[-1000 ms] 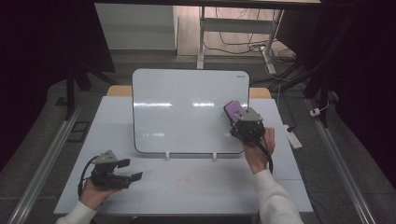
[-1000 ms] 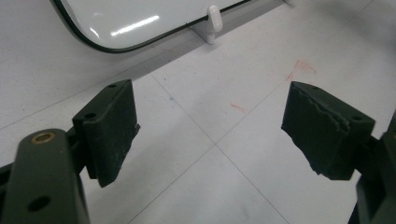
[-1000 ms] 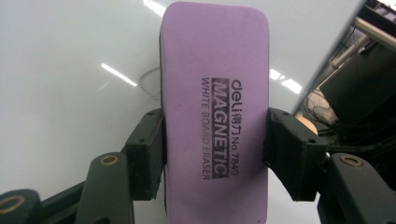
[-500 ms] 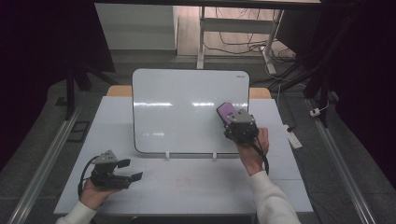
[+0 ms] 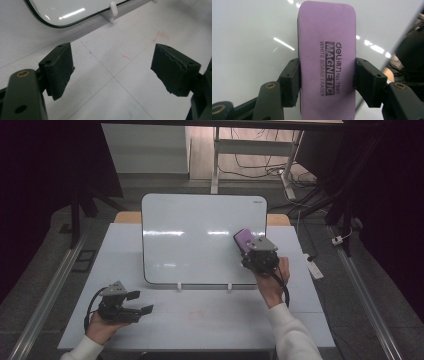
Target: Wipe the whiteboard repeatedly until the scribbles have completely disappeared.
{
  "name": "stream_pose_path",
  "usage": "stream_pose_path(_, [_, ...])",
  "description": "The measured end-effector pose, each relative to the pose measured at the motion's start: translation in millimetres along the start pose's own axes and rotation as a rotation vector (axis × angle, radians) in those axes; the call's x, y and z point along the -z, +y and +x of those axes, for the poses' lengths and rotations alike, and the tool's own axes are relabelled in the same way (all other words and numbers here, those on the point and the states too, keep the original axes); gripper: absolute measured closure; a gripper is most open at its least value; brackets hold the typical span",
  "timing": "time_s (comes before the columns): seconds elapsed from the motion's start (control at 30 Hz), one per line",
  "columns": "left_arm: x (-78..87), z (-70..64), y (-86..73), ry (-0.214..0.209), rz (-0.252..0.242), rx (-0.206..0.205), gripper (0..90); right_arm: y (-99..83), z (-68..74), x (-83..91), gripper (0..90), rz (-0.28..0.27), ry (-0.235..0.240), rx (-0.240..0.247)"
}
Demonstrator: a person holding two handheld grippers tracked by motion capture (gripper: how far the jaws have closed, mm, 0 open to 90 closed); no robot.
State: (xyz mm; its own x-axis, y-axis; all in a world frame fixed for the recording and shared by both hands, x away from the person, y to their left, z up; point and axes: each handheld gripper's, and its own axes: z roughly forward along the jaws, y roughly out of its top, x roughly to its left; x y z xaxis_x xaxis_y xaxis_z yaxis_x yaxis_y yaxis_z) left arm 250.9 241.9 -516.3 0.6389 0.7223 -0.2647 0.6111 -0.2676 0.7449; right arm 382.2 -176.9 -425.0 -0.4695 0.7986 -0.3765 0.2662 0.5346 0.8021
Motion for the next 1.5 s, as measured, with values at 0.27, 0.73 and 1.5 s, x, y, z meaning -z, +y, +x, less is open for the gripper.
stream_pose_path(0.27, [0.4,0.2,-0.2,-0.001,-0.001,-0.002,18.6,-0.6,30.2,-2.3,40.4,0.022,0.022,0.085])
stream_pose_path(0.73, [2.4,1.7,0.1,0.003,-0.009,0.005,18.6,16.6,-36.6,-2.2,40.4,-0.048,-0.029,-0.133])
stream_pose_path(1.5, [2.9,1.3,0.5,-0.006,-0.013,0.000,18.6,31.6,-19.1,-8.8,40.4,-0.048,0.003,-0.055])
